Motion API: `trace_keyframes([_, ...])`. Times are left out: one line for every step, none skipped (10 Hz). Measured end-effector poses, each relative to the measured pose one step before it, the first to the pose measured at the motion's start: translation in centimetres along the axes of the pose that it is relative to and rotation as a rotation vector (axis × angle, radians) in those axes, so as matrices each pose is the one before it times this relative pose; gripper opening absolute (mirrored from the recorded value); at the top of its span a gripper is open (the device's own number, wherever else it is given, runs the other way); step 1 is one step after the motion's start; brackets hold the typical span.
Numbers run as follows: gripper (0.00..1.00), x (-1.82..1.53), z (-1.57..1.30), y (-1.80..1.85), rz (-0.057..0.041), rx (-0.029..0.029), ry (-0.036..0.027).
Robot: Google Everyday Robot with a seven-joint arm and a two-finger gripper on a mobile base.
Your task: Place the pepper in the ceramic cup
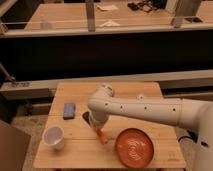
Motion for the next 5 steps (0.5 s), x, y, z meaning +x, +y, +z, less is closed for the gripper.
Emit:
trace_keyframes([0.00,0.498,-0.416,-0.655,-0.01122,-0.00365,0.00413])
trace_keyframes([0.00,0.503,-0.165,-0.625,-0.00963,-0.00490,0.00379])
trace_keyframes([0.00,0.317,-0.246,-0.167,-0.00507,-0.00455,0.00522])
trace_keyframes([0.00,0.222,-0.373,-0.029,-0.00669,-0.00559,0.00506])
trace_keyframes([0.00,0.083,-0.301,0.066,-0.00549,-0.00438,0.00219])
